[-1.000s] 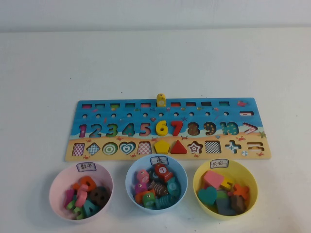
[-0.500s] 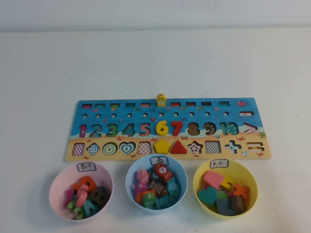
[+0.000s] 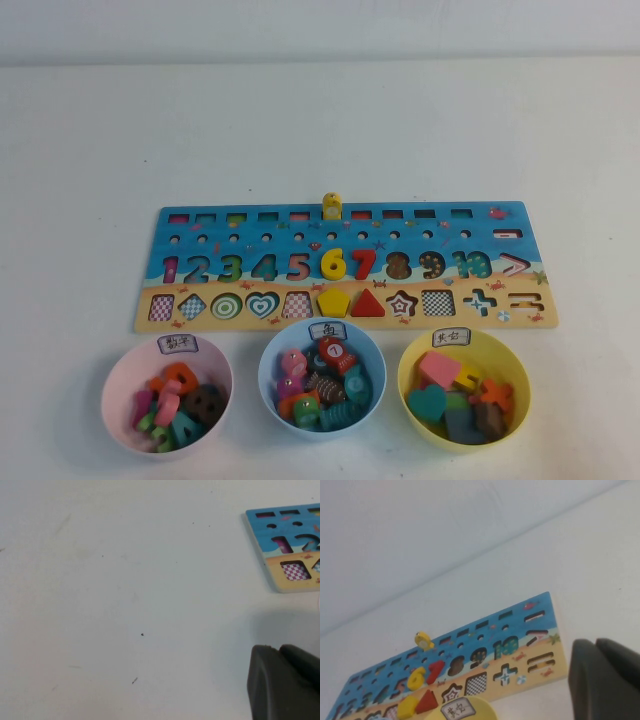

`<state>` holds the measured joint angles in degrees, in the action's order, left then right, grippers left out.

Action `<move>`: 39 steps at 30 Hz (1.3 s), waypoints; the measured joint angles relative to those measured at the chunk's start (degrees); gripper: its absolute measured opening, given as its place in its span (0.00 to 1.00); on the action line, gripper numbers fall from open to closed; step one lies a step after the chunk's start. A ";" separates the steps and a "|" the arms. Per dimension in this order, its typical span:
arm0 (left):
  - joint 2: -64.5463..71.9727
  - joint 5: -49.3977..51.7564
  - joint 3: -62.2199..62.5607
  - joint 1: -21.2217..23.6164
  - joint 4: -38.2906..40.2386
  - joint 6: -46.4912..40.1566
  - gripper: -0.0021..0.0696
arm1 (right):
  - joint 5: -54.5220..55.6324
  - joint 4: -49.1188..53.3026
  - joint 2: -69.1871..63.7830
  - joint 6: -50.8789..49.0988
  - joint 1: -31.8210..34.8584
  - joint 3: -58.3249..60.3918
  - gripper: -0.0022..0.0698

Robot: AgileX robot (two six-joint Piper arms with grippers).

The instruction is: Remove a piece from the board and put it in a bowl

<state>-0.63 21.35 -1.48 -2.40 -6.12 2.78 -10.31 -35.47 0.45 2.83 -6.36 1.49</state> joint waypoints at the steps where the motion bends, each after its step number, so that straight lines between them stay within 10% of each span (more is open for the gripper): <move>1: 0.00 0.00 0.00 0.00 0.00 0.00 0.02 | 0.10 -0.44 0.00 0.00 0.00 0.00 0.01; 13: 0.00 0.00 0.00 0.00 0.00 0.00 0.02 | -10.16 -11.94 -4.95 0.00 0.00 -6.59 0.01; 30: 0.00 0.00 0.00 0.00 0.00 0.00 0.02 | -40.23 9.04 -56.43 0.00 -0.47 -42.56 0.01; 39: 0.00 0.00 0.00 0.00 0.00 0.00 0.02 | -41.39 16.99 -76.98 -4.04 -13.04 -60.05 0.01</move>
<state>-0.63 21.35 -1.48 -2.40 -6.12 2.78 -51.70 -18.47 -76.52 -1.21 -19.40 -58.56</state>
